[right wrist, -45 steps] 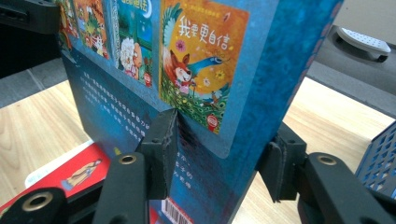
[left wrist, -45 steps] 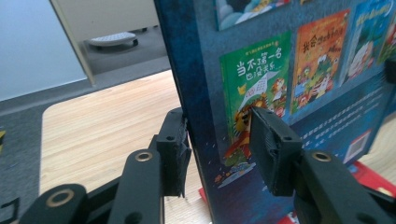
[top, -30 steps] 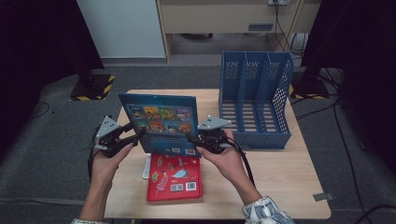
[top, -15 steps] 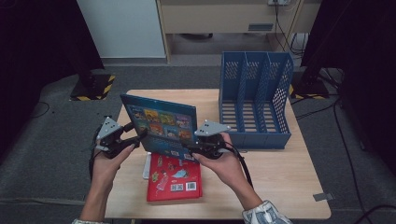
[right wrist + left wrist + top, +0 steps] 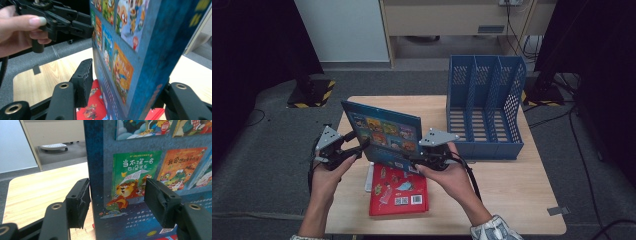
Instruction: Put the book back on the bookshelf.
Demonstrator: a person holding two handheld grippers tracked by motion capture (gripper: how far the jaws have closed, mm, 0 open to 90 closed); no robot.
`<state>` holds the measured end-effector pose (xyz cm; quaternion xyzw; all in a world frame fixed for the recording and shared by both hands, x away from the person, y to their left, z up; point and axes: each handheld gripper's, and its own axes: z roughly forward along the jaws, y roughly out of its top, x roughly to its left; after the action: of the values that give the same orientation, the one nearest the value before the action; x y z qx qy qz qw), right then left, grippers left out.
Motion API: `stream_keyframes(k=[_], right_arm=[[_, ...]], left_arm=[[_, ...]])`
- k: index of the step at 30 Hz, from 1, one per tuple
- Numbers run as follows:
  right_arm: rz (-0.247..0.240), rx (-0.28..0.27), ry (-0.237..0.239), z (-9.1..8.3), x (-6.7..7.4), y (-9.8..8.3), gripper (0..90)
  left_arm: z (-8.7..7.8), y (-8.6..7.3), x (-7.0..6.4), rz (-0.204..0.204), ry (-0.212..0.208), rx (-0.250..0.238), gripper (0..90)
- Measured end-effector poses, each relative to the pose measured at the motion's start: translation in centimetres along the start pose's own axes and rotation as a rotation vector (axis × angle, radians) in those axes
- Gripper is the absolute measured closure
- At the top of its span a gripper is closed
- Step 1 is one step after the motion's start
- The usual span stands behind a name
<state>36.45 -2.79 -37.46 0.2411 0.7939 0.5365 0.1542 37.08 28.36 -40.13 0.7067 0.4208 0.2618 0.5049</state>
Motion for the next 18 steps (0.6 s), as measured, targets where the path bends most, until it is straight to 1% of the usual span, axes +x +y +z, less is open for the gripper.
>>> stream_keyframes(k=[2, 7, 18], right_arm=[[0.000, -0.015, 0.007, -0.2, 0.2, 0.3, 49.7], [-0.016, -0.036, 0.017, -0.3, 0.7, 1.2, 50.4], [-0.002, -0.088, 0.032, -0.3, 0.6, 2.4, 54.3]], left_arm=[[0.1, -0.1, -0.1, 0.005, -0.002, 0.008, 37.0], [0.1, -0.1, -0.1, 0.004, -0.008, 0.009, 35.7], [0.1, 0.0, -0.1, 0.000, -0.005, 0.009, 35.7]])
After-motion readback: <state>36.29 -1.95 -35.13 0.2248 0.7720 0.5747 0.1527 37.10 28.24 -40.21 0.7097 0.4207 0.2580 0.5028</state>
